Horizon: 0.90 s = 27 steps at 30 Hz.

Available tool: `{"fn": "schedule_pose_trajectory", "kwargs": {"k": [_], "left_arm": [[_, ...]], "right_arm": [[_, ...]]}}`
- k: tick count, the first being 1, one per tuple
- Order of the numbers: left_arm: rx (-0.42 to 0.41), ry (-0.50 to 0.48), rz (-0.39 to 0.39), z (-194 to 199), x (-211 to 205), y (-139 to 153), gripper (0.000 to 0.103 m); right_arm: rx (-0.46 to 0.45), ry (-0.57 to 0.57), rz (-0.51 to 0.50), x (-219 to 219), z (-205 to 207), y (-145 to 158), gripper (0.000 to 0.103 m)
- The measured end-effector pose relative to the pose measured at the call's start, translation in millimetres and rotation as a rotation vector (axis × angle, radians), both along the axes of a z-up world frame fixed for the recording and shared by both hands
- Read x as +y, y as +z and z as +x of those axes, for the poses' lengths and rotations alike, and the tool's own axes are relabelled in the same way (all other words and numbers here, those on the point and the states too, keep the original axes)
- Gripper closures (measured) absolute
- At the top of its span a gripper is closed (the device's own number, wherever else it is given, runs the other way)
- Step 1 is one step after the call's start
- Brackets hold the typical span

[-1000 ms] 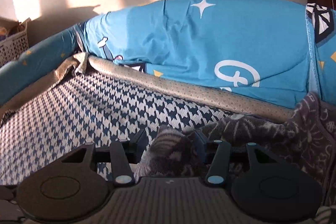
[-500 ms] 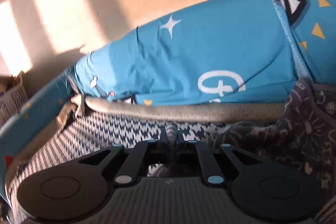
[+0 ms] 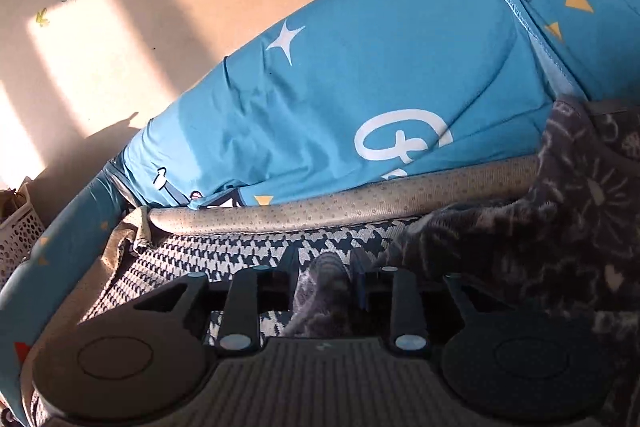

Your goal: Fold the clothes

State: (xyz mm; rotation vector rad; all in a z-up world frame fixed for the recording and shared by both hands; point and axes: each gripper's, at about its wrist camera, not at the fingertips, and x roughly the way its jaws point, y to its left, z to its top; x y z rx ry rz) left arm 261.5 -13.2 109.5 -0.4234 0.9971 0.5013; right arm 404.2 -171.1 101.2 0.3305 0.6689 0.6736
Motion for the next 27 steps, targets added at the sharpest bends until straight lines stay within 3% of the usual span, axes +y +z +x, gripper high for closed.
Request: {"fn": "schedule_pose_trajectory", "kwargs": {"k": [9, 17, 22, 27], "left_arm": [[-0.06, 0.057, 0.051, -6, 0, 23, 0.0], [-0.152, 0.017, 0.045, -3, -5, 37, 0.0], [-0.16, -0.042, 0.023, 7, -11, 35, 0.0], [-0.17, -0.061, 0.024, 12, -16, 33, 0.0]], "right_arm": [[-0.015, -0.056, -0.083, -26, -18, 30, 0.067], [-0.01, -0.177, -0.138, -76, -38, 52, 0.067], [0.052, -0.258, -0.137, -120, -57, 51, 0.067], [0.053, -0.318, -0.178, -149, -82, 61, 0.067]]}}
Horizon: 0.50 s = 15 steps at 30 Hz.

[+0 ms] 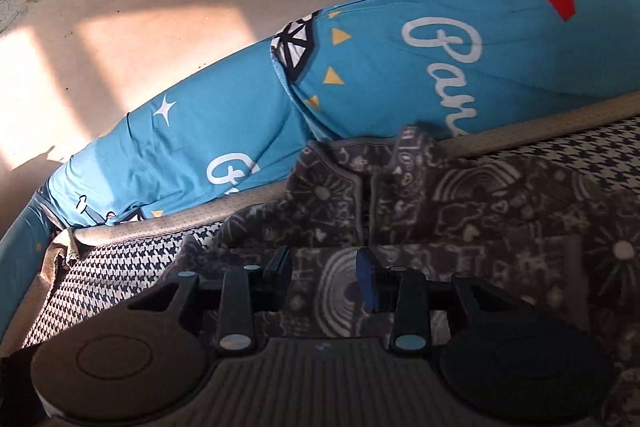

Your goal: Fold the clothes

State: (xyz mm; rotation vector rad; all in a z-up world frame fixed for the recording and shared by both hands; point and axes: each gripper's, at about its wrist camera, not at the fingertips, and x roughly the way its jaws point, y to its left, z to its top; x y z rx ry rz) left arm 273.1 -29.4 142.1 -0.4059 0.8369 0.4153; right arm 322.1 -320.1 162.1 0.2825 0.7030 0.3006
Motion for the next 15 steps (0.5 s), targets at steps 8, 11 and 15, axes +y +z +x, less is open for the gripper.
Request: {"fn": "schedule_pose_trajectory", "kwargs": {"k": [8, 11, 15], "left_arm": [[0.051, 0.032, 0.009, 16, 1, -19, 0.0], [0.094, 0.069, -0.03, 17, 9, -31, 0.0], [0.101, 0.075, -0.046, 15, 11, -36, 0.0]], "right_arm": [[0.016, -0.062, -0.051, -26, -4, -4, 0.067], [0.007, -0.074, -0.095, -26, 1, -8, 0.067], [-0.007, -0.059, -0.124, -18, 8, -14, 0.067]]}}
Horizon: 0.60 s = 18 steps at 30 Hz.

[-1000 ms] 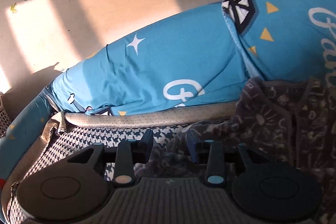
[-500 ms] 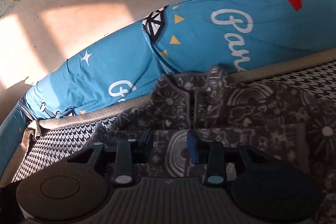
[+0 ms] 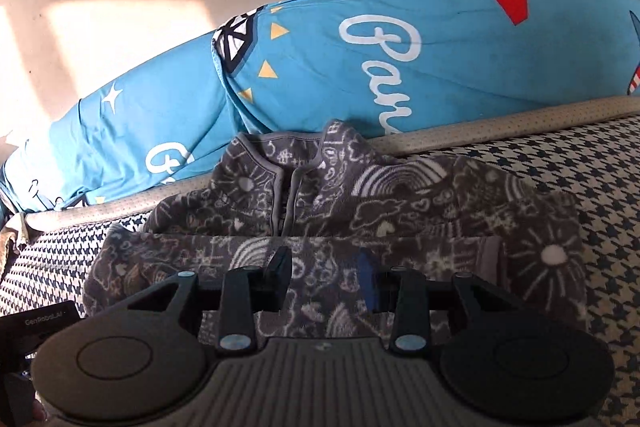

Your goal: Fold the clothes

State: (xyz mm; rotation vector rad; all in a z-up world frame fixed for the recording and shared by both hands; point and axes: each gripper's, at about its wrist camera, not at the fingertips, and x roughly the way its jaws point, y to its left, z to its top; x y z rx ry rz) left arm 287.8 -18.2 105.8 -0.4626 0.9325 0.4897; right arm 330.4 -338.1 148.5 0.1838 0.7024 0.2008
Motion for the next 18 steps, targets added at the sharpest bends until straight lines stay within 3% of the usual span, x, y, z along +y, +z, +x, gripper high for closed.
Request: {"fn": "schedule_pose_trajectory", "kwargs": {"k": [5, 8, 12, 16, 18], "left_arm": [[0.005, 0.018, -0.024, -4, 2, -2, 0.0], [0.005, 0.02, -0.029, -6, 3, -2, 0.0], [0.004, 0.029, -0.042, -6, 5, -2, 0.0], [0.002, 0.039, -0.056, -7, 6, 0, 0.0], [0.003, 0.043, -0.059, -8, 6, 0, 0.0]], "right_arm": [[-0.029, -0.017, -0.01, 6, 7, -8, 0.066], [-0.036, -0.012, -0.025, 11, 12, -13, 0.057], [-0.026, -0.015, -0.038, 16, 18, -23, 0.055], [-0.019, -0.013, -0.074, 21, 19, -31, 0.055], [-0.022, -0.02, -0.124, 25, 19, -34, 0.064]]}}
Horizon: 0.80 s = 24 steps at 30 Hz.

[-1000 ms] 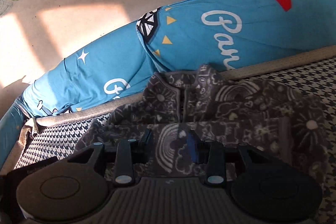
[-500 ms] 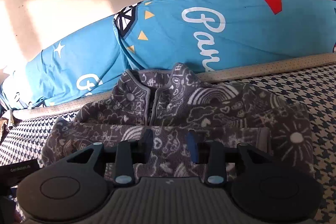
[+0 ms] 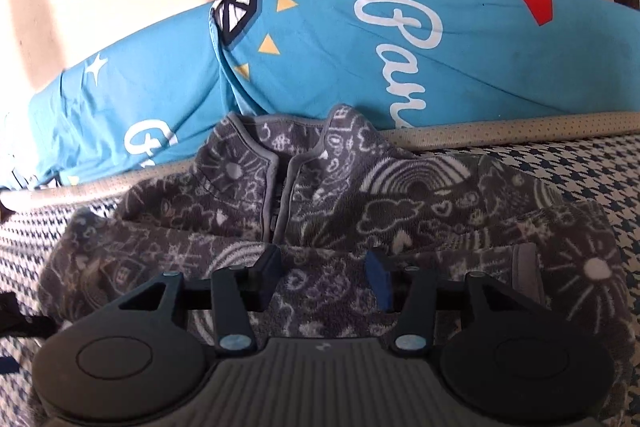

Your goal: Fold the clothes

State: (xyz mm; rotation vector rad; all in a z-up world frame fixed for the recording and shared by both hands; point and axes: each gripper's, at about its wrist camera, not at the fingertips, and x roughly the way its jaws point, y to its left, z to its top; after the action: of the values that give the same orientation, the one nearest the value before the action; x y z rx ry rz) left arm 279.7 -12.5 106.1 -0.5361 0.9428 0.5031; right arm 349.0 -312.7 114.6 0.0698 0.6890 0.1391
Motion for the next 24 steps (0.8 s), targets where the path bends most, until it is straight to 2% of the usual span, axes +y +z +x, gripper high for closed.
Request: {"fn": "schedule_pose_trajectory", "kwargs": {"k": [3, 6, 9, 13, 18, 24], "left_arm": [[0.003, 0.004, 0.0, -1, 0, 0, 0.0], [0.009, -0.003, 0.026, -3, -3, -2, 0.0], [0.031, -0.024, 0.064, -2, -10, -2, 0.0], [0.035, -0.018, 0.046, -4, -10, 4, 0.0], [0.006, -0.039, 0.101, -7, -15, 19, 0.0], [-0.014, -0.123, 0.067, -9, -27, 25, 0.0]], "right_arm": [[-0.007, -0.025, -0.086, 6, -1, -4, 0.083], [-0.003, -0.05, -0.078, 3, 0, -4, 0.087], [0.003, -0.078, -0.076, 1, 1, -4, 0.087], [0.015, -0.107, -0.054, 1, -2, 3, 0.087], [0.029, -0.103, 0.033, -5, -15, 18, 0.083], [0.08, -0.072, 0.131, -36, -28, 29, 0.083]]}}
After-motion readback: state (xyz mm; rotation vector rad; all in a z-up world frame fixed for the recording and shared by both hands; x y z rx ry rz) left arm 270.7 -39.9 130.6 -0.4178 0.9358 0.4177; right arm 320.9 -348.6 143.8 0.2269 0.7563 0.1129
